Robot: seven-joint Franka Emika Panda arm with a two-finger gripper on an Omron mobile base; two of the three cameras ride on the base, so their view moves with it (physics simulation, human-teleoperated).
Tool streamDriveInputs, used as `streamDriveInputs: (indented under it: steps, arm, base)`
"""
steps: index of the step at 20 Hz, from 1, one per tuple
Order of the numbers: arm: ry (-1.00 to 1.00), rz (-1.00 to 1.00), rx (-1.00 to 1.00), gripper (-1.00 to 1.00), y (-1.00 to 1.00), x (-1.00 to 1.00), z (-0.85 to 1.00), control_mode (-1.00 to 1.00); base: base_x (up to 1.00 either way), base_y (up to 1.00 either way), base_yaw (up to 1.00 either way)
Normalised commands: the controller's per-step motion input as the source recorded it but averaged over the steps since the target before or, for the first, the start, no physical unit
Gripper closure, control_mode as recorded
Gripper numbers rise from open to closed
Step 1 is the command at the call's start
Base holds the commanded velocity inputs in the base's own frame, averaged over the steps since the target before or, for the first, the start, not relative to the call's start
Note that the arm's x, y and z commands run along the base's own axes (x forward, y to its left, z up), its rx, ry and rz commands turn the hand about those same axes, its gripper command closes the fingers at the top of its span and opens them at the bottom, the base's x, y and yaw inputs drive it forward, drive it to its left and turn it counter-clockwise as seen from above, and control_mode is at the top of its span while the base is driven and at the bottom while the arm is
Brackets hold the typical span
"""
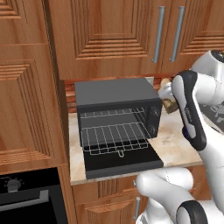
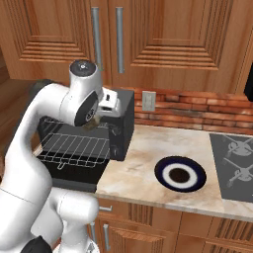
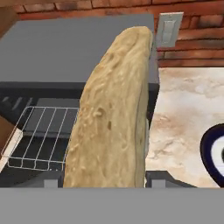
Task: Pull the toaster oven rack outwards. Pick up the baguette from the plate and place it on the toaster oven rack. Close the toaster oven door fully and set the temperature to the lowest setting.
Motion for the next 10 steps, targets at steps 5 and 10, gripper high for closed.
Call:
streamDriveInputs:
  steps: [5, 10]
  arm:
    - [0.02, 0.36, -0.34, 1.0, 0.61, 0.0, 0.0, -1.0]
    - [0.05, 0.41, -0.27, 1.0, 0.41, 0.0, 0.0, -1.0]
  base:
    - [0.0, 0.0, 0.0]
    - [0.0, 0.0, 0.0]
